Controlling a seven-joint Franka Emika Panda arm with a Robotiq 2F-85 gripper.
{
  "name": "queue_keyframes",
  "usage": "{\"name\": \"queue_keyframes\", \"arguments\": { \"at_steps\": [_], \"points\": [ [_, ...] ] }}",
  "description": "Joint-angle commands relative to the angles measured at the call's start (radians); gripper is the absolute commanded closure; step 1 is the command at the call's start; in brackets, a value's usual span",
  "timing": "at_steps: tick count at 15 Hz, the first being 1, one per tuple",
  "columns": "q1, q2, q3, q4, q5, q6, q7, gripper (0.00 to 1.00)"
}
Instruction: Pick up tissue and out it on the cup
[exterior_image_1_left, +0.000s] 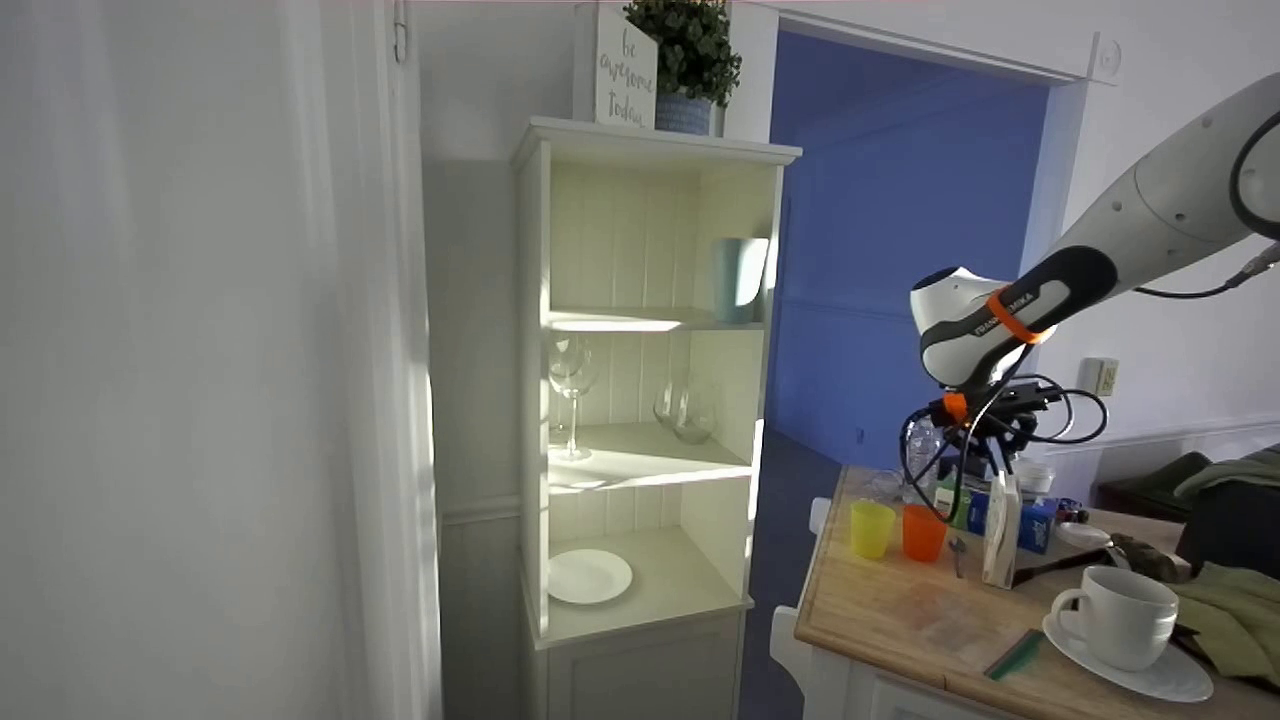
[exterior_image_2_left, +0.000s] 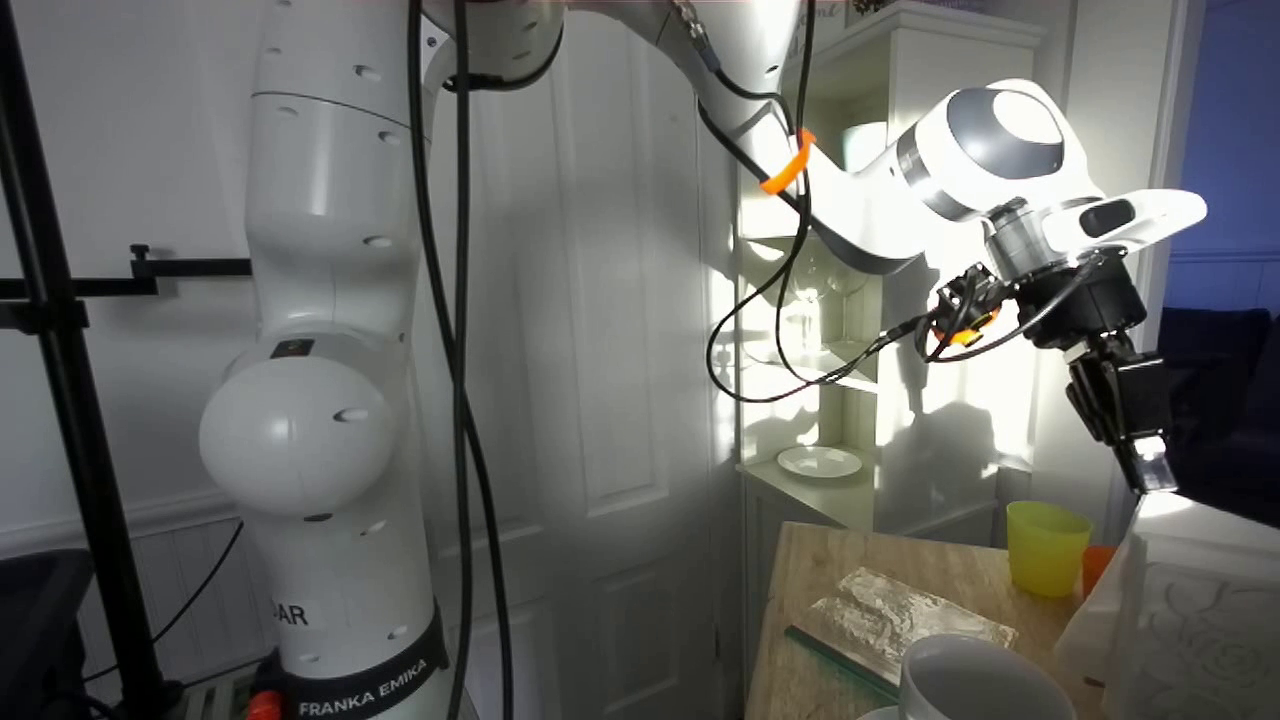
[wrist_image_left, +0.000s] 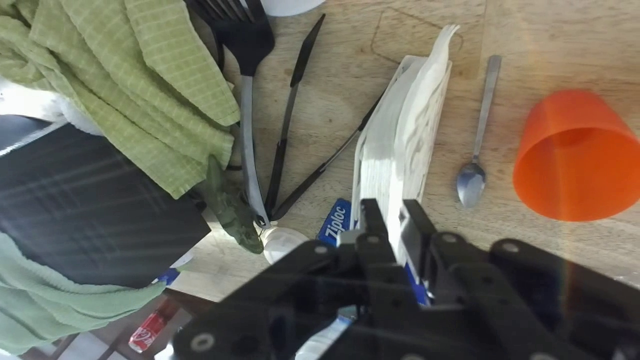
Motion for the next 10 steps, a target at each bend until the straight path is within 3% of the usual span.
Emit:
{"name": "queue_keyframes", "arguments": {
  "at_steps": [1, 5, 10],
  "points": [
    [-0.006, -0.01, 0.006, 0.005, 0.025, -0.005, -0.018, 0.89],
    [-0.005, -0.009, 0.006, 0.005, 0.024, -0.003, -0.017, 1.0],
    [-0.004, -0.01, 0.006, 0.004, 0.02, -0.001, -0.015, 1.0]
  ]
}}
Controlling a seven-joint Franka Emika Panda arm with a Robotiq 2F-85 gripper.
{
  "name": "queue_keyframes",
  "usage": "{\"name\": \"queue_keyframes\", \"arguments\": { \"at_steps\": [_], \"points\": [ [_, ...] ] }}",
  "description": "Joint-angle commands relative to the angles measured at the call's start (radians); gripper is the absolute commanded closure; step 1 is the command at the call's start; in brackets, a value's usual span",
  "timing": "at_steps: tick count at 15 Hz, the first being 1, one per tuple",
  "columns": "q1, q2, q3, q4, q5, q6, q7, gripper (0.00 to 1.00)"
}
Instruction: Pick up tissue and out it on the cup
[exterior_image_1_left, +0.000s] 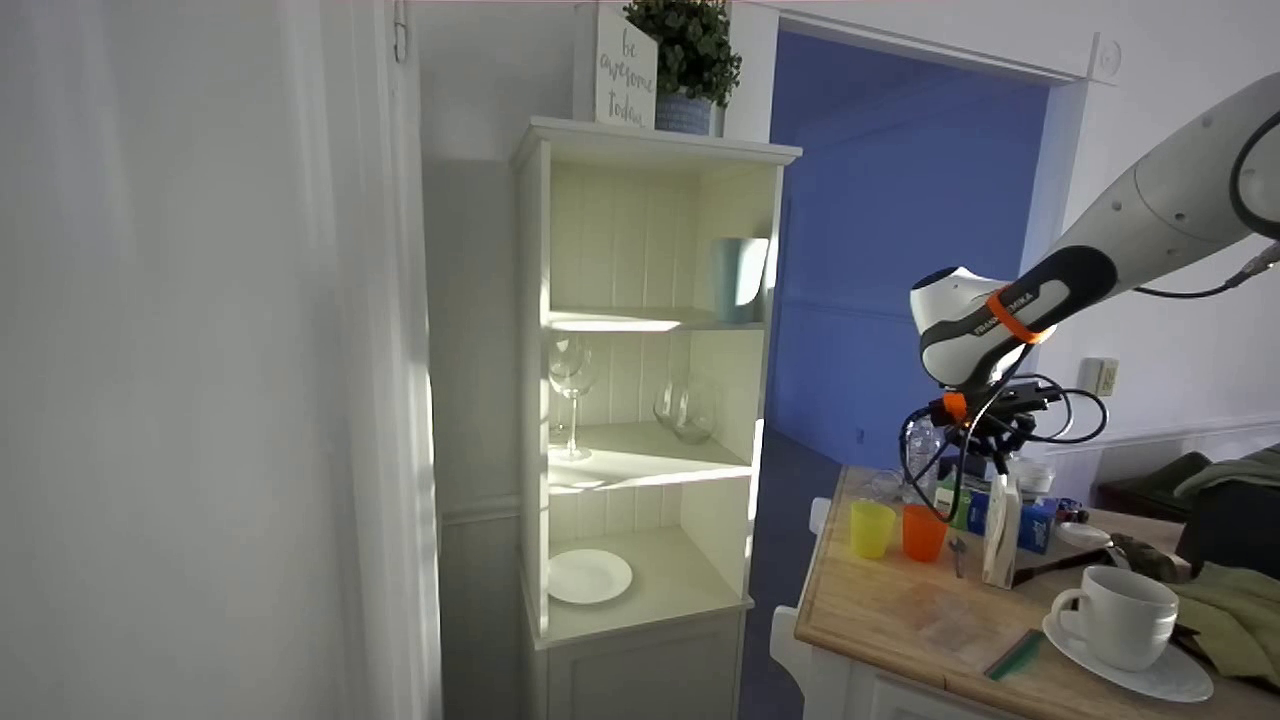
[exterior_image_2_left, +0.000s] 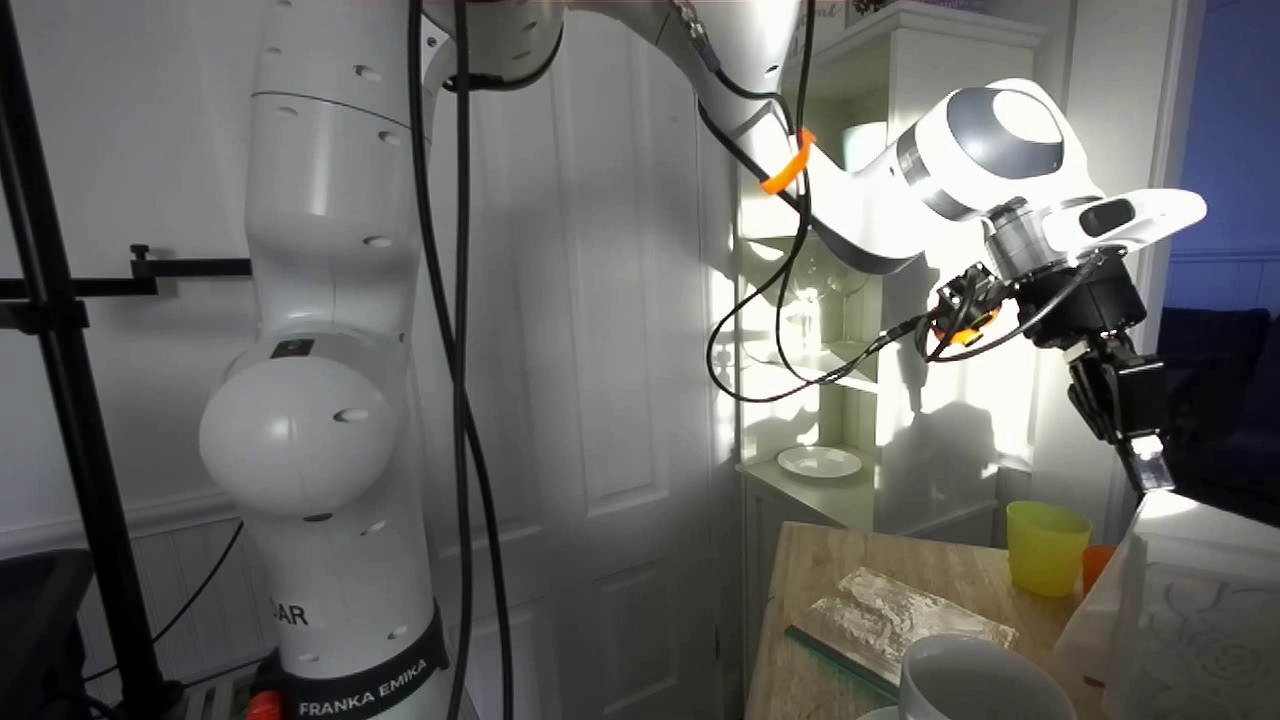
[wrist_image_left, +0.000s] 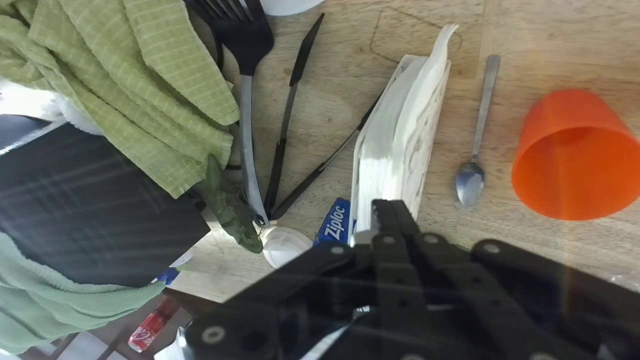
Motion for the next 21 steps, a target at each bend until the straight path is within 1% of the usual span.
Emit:
{"name": "queue_keyframes", "arguments": {
  "at_steps": [1, 2, 4, 5, 6, 7, 10, 13, 14, 15, 21],
  "points": [
    [-0.005, -0.01, 0.006, 0.003, 0.019, -0.001, -0.015, 1.0],
    [-0.005, -0.011, 0.005, 0.002, 0.019, -0.001, -0.014, 1.0],
    [-0.005, -0.012, 0.005, 0.002, 0.017, 0.0, -0.014, 0.94],
    [-0.005, -0.012, 0.005, 0.001, 0.017, -0.001, -0.015, 0.94],
    [-0.005, -0.013, 0.005, 0.001, 0.017, -0.001, -0.014, 0.91],
    [-0.005, -0.013, 0.005, 0.001, 0.017, -0.001, -0.014, 0.93],
    [-0.005, -0.014, 0.005, 0.0, 0.016, 0.0, -0.015, 0.91],
    [-0.005, -0.015, 0.005, 0.0, 0.016, 0.0, -0.014, 0.96],
    [-0.005, -0.015, 0.005, -0.001, 0.016, 0.0, -0.014, 0.95],
    [-0.005, -0.016, 0.005, -0.001, 0.016, 0.0, -0.014, 0.99],
    [-0.004, -0.016, 0.005, -0.002, 0.013, 0.002, -0.012, 1.0]
  ]
}}
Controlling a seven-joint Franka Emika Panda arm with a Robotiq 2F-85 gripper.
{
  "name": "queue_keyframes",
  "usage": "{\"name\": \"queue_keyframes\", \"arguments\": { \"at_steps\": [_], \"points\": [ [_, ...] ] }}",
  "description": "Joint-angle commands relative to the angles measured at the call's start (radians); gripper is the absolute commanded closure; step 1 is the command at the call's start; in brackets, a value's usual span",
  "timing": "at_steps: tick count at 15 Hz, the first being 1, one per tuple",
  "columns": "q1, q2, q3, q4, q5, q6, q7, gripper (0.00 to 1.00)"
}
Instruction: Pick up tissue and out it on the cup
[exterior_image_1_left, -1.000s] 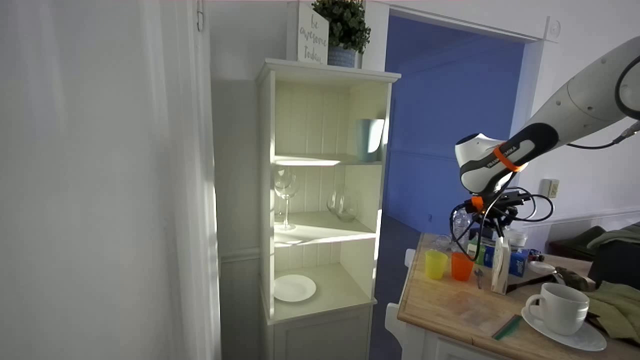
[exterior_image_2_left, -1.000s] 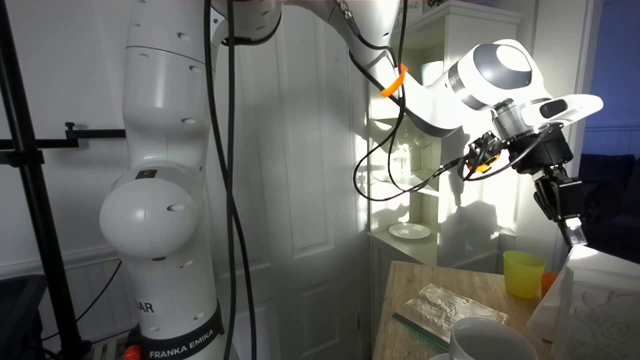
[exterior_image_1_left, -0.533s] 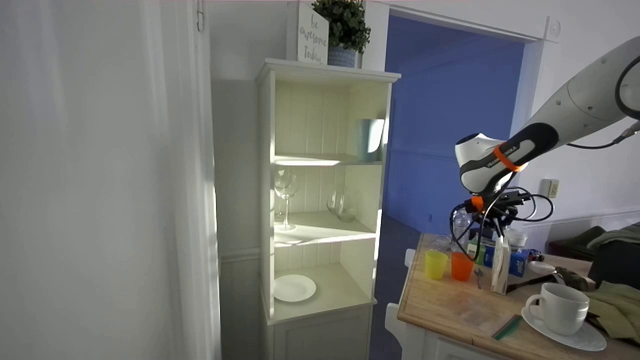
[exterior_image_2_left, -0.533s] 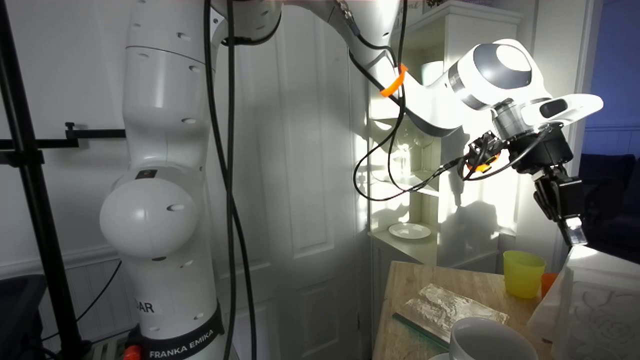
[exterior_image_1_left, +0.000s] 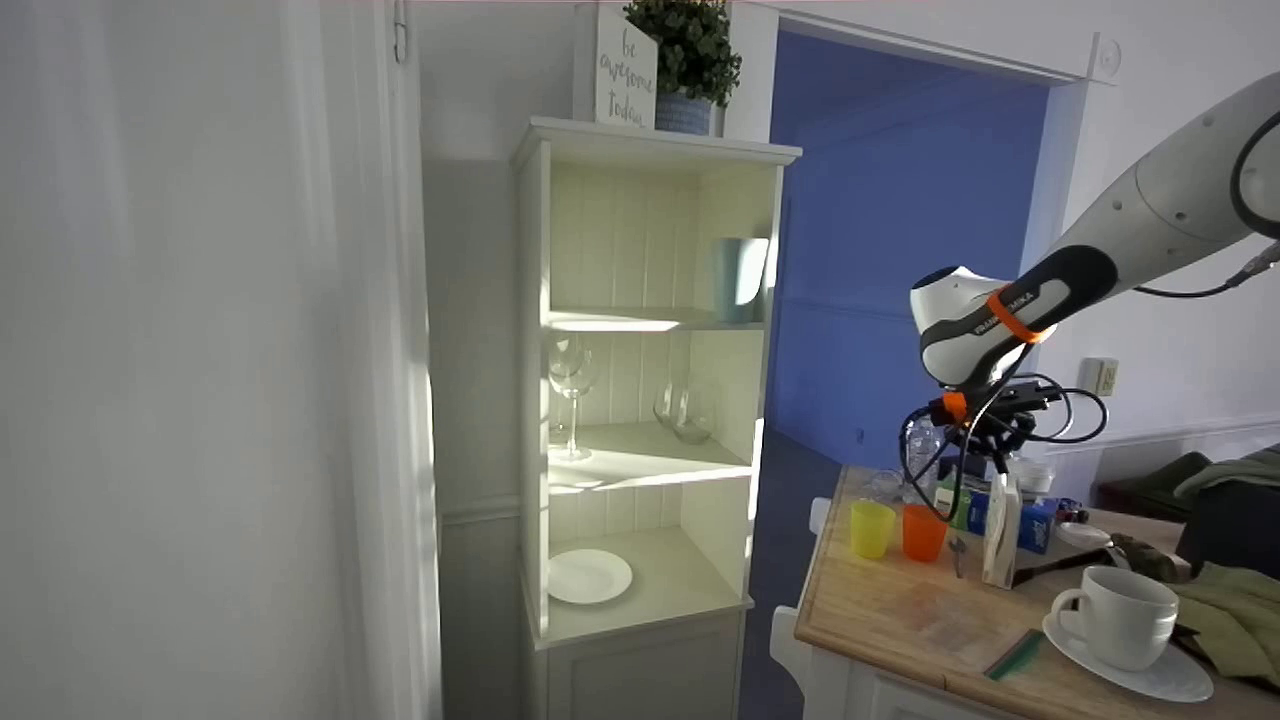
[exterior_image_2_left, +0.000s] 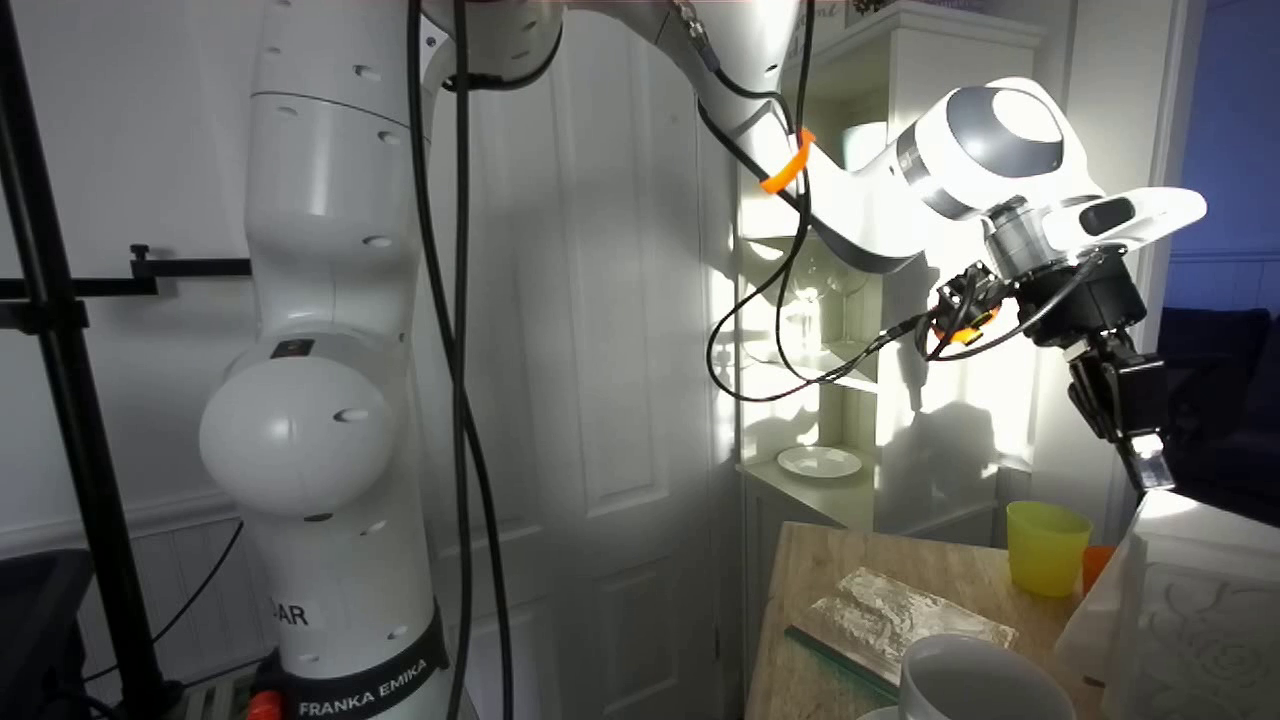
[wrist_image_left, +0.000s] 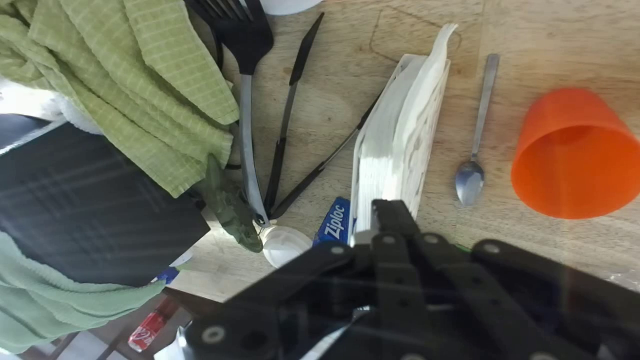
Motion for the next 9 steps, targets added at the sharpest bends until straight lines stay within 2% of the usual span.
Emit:
{"name": "queue_keyframes", "arguments": {
  "at_steps": [1, 9],
  "points": [
    [-0.004, -0.016, 0.005, -0.004, 0.013, 0.002, -0.012, 1.0],
    [-0.021, -0.066, -0.001, 0.005, 0.032, 0.015, -0.017, 1.0]
  ]
}}
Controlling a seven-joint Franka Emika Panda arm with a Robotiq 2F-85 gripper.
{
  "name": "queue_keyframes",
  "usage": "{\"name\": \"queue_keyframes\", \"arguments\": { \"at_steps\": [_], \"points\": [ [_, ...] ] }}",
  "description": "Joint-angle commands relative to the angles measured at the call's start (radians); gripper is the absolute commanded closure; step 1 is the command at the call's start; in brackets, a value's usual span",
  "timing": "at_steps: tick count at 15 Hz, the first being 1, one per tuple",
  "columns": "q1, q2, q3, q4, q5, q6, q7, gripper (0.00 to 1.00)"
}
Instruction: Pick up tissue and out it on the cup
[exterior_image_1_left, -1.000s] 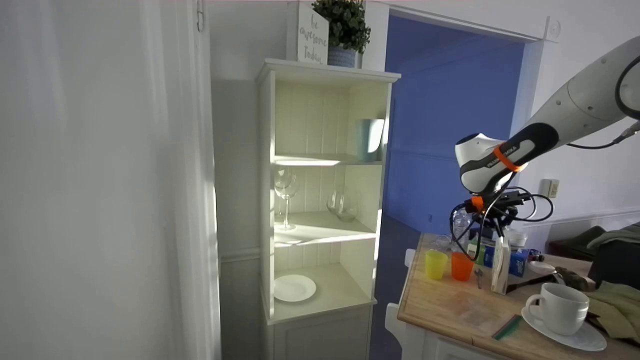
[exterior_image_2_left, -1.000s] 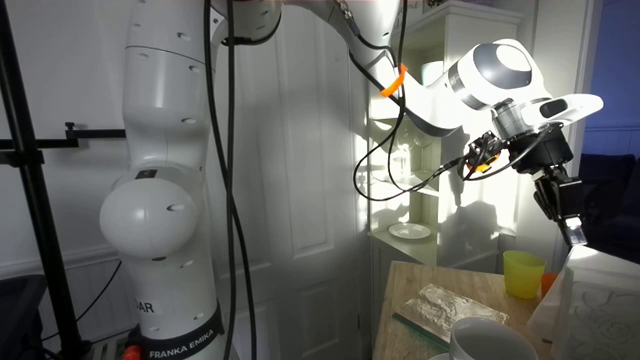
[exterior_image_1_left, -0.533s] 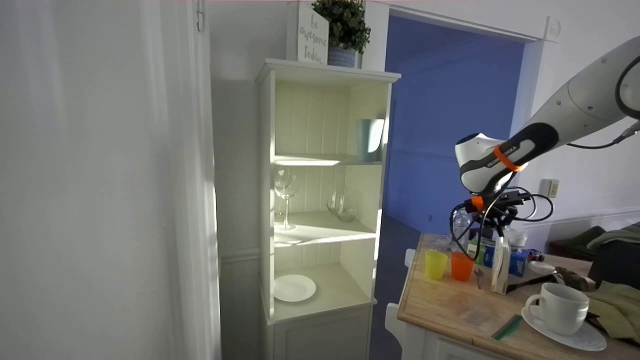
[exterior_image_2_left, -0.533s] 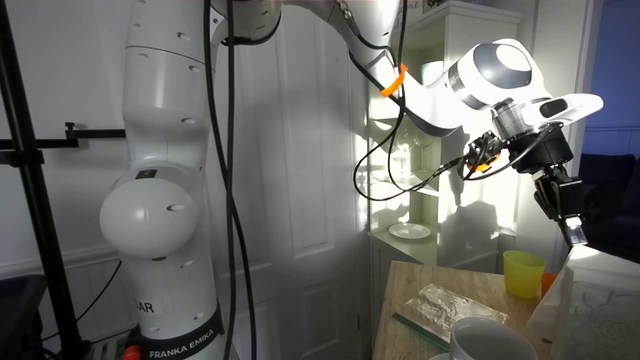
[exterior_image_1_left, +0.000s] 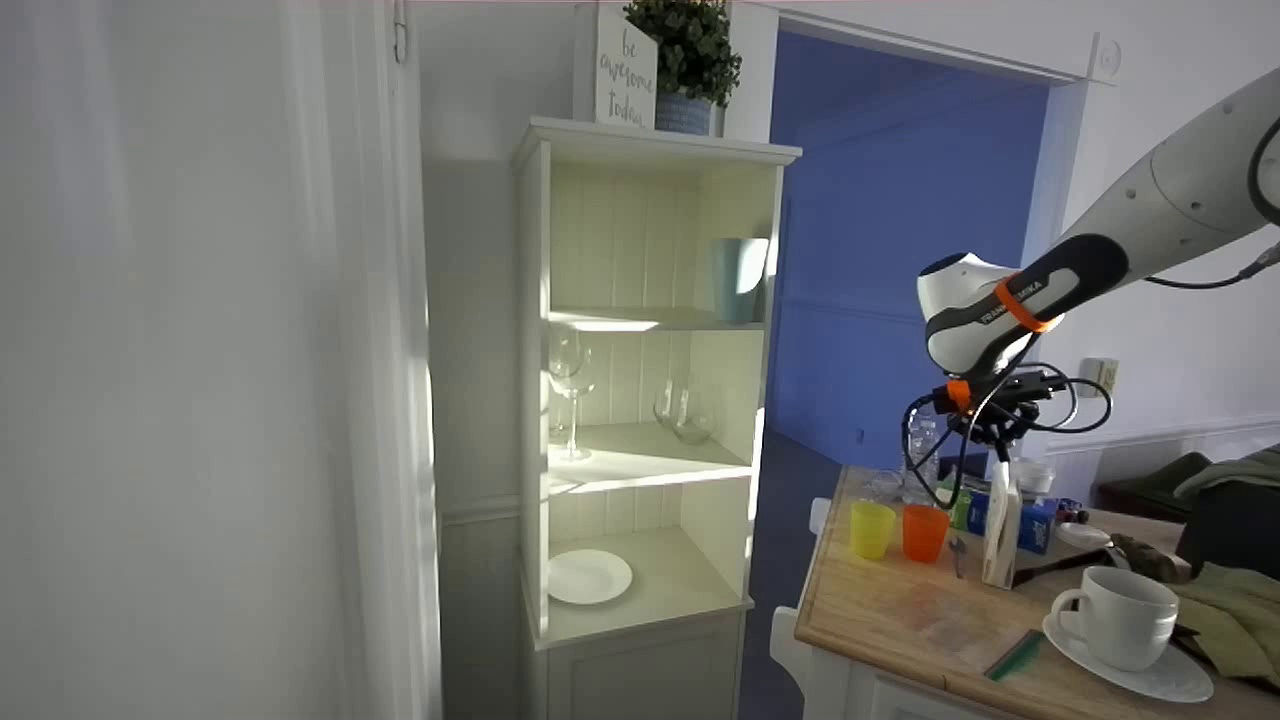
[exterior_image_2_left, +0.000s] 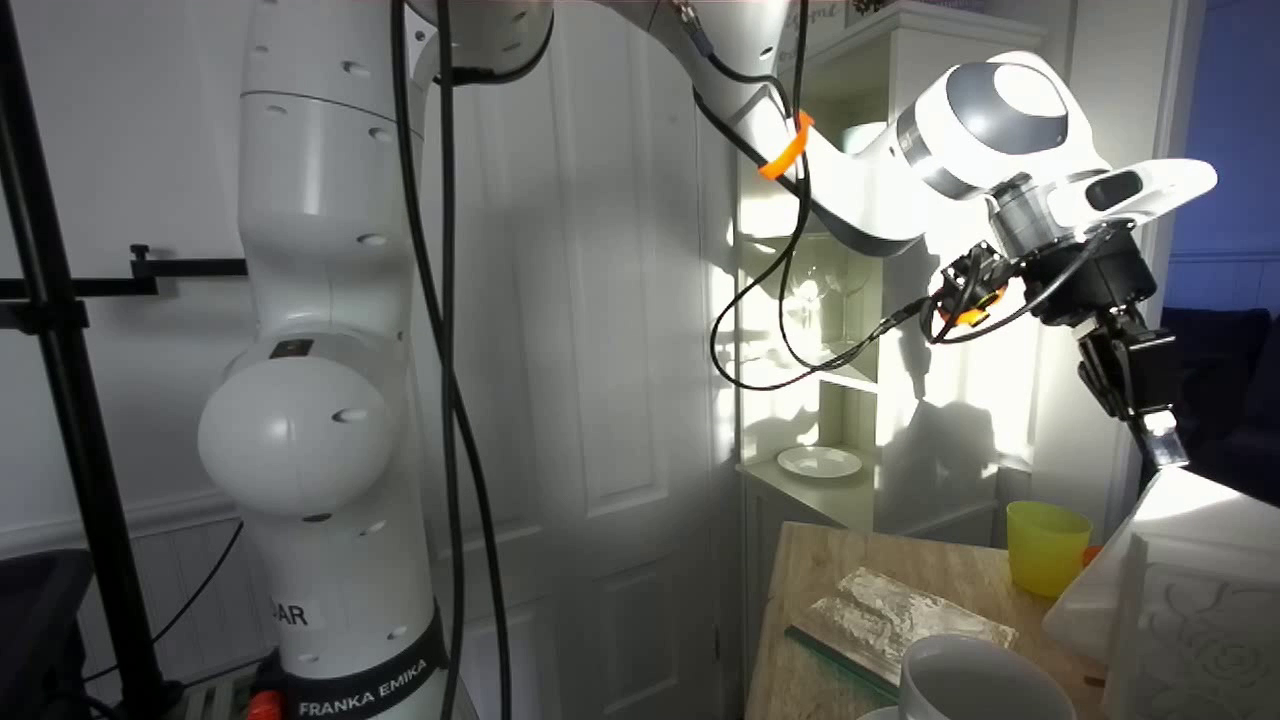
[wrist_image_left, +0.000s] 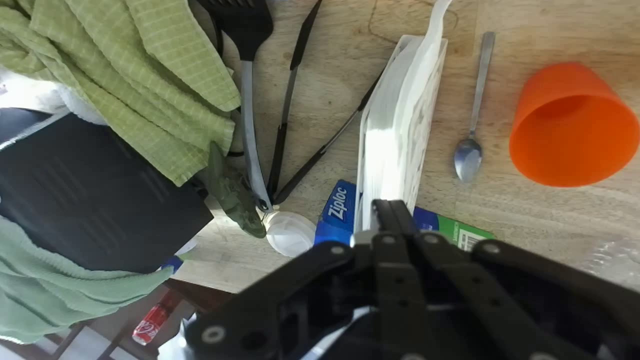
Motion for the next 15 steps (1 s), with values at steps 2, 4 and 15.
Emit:
{"name": "queue_keyframes", "arguments": {
  "at_steps": [2, 4, 15],
  "points": [
    [-0.021, -0.047, 0.002, 0.001, 0.033, 0.015, -0.013, 1.0],
    [-0.025, -0.054, 0.002, 0.002, 0.038, 0.018, -0.011, 1.0],
    [-0.059, -0.071, -0.009, 0.041, 0.133, 0.012, -0.024, 1.0]
  ]
}}
